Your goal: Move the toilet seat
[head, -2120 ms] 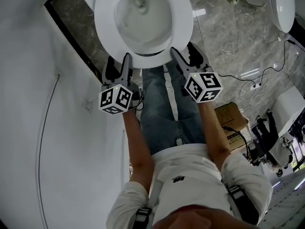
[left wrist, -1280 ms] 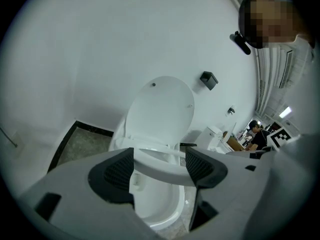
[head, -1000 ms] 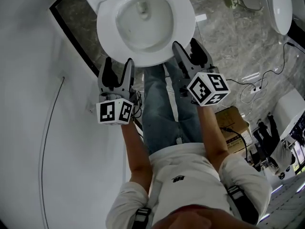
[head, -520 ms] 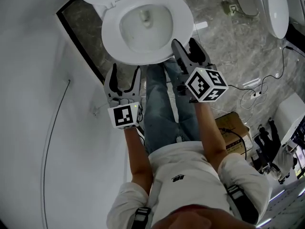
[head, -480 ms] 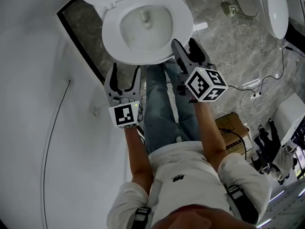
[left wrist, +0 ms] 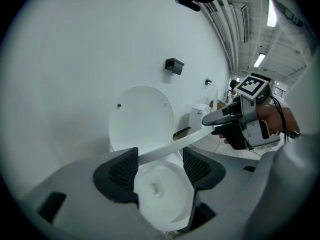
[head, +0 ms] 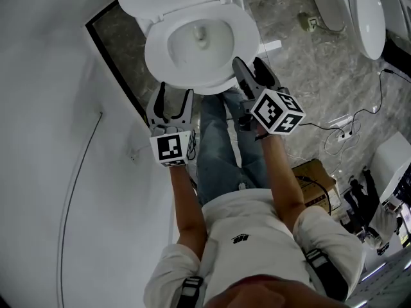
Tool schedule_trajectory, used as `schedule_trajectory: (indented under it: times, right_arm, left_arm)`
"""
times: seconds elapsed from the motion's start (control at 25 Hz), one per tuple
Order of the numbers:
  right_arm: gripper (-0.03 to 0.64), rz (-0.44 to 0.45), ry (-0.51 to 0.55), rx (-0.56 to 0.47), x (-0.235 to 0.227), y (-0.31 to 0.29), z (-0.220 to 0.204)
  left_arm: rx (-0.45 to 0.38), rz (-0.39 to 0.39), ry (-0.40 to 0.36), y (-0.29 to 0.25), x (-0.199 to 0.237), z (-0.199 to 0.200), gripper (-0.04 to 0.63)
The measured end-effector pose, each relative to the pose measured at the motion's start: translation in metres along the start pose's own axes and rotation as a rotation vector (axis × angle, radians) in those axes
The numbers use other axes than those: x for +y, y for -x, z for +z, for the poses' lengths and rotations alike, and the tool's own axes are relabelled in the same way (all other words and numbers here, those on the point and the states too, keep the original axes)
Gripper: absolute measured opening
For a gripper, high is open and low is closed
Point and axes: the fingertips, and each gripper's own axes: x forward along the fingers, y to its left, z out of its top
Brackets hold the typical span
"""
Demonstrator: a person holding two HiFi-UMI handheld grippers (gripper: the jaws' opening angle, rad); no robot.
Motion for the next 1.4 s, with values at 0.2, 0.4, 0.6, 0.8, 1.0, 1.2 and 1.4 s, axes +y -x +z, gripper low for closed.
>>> schedule_trajectory:
  times: [0.2, 0.4, 0.6, 0.8, 1.0, 1.2, 1.4]
  right_arm:
    - [0.299, -0.003, 0.045, 0.001, 0.004, 0.001, 0.005]
    - [0.299, 0.03, 0.123, 0.007, 0.013, 0.006, 0.012]
    - [0.299, 0.081, 0.226, 0.002, 0.028, 0.011, 0.017]
    - [0.299, 0.128, 0.329, 0.021, 0.043, 0.011, 0.017]
    - [0.299, 0.172, 0.424, 0.036, 0.058, 0.008, 0.016]
    - [0.298, 0.189, 0.483, 0.03, 0.067, 0.001, 0.025]
    - [0.298, 0.189, 0.538, 0.028, 0.073, -0.004, 0.03]
  left_arm:
    - [0.0, 0.0, 0.013, -0.003, 0.004, 0.002, 0.302]
    - [0.0, 0.003, 0.027, -0.007, 0.008, 0.01, 0.302]
    - [-0.01, -0.001, 0.042, -0.01, 0.015, 0.019, 0.302]
    - [-0.011, -0.002, 0.055, -0.015, 0.02, 0.028, 0.301]
    - [-0.017, -0.013, 0.075, -0.019, 0.025, 0.037, 0.299]
    - [-0.025, -0.017, 0.085, -0.025, 0.032, 0.047, 0.291]
    - [-0.032, -0.018, 0.093, -0.029, 0.038, 0.055, 0.285]
